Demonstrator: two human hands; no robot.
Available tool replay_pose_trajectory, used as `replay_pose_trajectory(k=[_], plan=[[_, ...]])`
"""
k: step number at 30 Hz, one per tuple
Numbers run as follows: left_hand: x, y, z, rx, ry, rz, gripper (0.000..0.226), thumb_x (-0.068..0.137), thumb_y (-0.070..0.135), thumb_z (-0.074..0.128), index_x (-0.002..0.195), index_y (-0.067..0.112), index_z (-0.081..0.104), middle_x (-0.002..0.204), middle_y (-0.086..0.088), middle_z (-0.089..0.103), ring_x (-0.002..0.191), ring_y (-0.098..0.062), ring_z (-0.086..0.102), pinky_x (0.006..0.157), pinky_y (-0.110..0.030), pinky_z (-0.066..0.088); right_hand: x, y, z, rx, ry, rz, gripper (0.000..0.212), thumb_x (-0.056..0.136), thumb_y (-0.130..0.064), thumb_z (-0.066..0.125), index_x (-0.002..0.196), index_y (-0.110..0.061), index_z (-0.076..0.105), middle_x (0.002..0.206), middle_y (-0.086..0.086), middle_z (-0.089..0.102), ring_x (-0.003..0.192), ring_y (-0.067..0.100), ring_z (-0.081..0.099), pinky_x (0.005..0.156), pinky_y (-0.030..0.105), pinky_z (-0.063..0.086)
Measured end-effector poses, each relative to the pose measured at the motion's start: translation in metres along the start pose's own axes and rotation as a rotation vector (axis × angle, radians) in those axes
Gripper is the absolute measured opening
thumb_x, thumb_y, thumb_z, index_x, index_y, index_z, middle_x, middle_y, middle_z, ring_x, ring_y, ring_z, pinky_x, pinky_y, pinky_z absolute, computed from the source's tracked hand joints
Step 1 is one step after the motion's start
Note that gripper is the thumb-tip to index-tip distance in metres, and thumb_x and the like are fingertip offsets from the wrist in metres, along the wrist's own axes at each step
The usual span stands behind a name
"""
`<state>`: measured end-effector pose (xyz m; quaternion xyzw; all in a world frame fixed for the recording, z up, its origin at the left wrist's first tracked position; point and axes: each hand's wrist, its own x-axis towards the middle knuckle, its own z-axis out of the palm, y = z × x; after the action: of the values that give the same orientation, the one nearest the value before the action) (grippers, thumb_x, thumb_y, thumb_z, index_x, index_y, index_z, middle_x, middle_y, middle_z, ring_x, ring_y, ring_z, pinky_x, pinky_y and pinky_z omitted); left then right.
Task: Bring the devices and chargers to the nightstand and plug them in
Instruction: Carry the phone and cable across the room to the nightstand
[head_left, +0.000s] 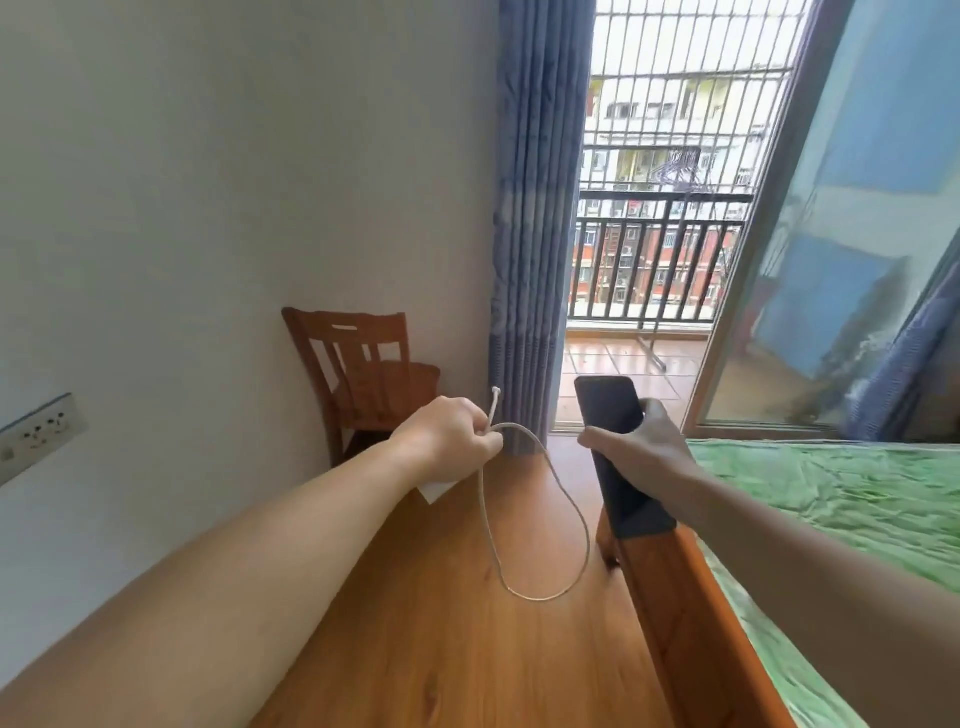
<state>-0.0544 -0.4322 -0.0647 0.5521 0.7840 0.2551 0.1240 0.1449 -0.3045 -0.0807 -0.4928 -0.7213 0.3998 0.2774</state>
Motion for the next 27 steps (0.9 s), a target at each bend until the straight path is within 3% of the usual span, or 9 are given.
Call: replay_pose_trajectory(k=[3,8,13,19,27], plan=[[0.089,-0.028,0.009,-0.035,0.000,0.022,0.033,0.084,0.044,0.052,0.060,0.025,0.062,0.060,0.007,0.061,0.055,-0.011,0.059,0.049,-0.026,0.044,0.081,-0.003,0.016,0.010,0.006,-0.025,0.064,0.055,-0.047,0.075,0.106,-0.022,0.045,0.092,-0.003,0.056,0.080,0.013,0.056,0.069,0.035,0.052],[0.236,-0.071,0.019,-0.129,-0.064,0.041,0.034,0.084,0.045,0.052,0.061,0.024,0.064,0.064,0.006,0.062,0.059,-0.013,0.060,0.048,-0.025,0.043,0.211,-0.002,0.047,0.082,0.072,0.104,0.059,0.061,-0.039,0.078,0.107,-0.017,0.048,0.095,0.005,0.060,0.084,0.024,0.062,0.078,0.044,0.056],[0.364,-0.091,0.017,-0.130,-0.110,0.064,0.034,0.083,0.049,0.052,0.065,0.025,0.066,0.064,0.007,0.063,0.057,-0.011,0.060,0.045,-0.022,0.043,0.324,-0.003,0.061,0.105,0.087,0.182,0.061,0.060,-0.041,0.077,0.108,-0.017,0.047,0.096,0.006,0.061,0.084,0.025,0.063,0.077,0.045,0.057],[0.508,-0.094,0.041,-0.116,-0.152,0.083,0.035,0.081,0.050,0.052,0.062,0.024,0.064,0.063,0.006,0.063,0.060,-0.014,0.062,0.048,-0.025,0.046,0.470,0.017,0.061,0.142,0.104,0.206,0.061,0.065,-0.041,0.077,0.111,-0.018,0.044,0.095,0.006,0.058,0.081,0.023,0.061,0.060,0.032,0.049],[0.699,-0.060,0.059,-0.025,-0.222,0.101,0.036,0.083,0.048,0.053,0.052,0.032,0.060,0.059,0.008,0.056,0.054,-0.010,0.056,0.046,-0.021,0.039,0.664,0.065,0.038,0.298,0.128,0.355,0.063,0.072,-0.041,0.077,0.116,-0.010,0.044,0.096,0.013,0.056,0.081,0.029,0.058,0.055,0.032,0.045]])
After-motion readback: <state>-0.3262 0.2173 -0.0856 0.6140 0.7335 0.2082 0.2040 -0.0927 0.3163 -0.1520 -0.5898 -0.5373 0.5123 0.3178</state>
